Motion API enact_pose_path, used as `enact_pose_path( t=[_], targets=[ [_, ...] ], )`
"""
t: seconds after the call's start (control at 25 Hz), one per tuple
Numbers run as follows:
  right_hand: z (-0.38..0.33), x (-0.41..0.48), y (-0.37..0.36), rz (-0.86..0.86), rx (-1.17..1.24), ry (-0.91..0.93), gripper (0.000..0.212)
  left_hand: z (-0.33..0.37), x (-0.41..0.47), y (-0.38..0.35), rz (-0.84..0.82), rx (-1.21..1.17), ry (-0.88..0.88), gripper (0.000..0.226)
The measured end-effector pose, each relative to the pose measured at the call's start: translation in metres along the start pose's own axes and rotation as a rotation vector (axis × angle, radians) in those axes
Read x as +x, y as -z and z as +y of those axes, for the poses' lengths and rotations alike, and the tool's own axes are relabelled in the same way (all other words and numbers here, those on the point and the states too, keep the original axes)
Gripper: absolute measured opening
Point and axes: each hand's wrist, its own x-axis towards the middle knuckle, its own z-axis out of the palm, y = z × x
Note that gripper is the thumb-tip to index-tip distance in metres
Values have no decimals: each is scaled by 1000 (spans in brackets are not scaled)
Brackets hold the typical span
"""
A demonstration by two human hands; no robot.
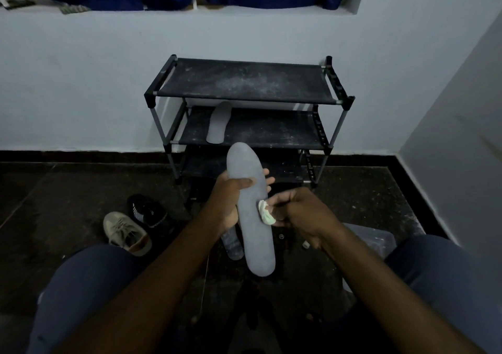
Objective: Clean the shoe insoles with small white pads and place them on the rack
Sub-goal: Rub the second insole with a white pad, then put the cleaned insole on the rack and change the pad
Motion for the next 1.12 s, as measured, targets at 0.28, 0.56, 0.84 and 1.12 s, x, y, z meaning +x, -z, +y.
enact_pose_path(
  t=[0.28, 0.56, 0.84, 1.12],
  targets=[
    [16, 15, 6, 127, -49, -5, 18, -5, -2, 7, 170, 259, -19, 34],
    [18, 59, 15, 248, -11, -35, 18, -11, 4, 22, 290, 458, 77, 30],
    [-3, 137, 13, 255, -14, -25, 15, 10, 68, 46, 408, 565, 29, 25],
    [-28, 234, 16, 270, -175, 38, 18, 42, 165, 79, 472, 808, -64, 25]
  ],
)
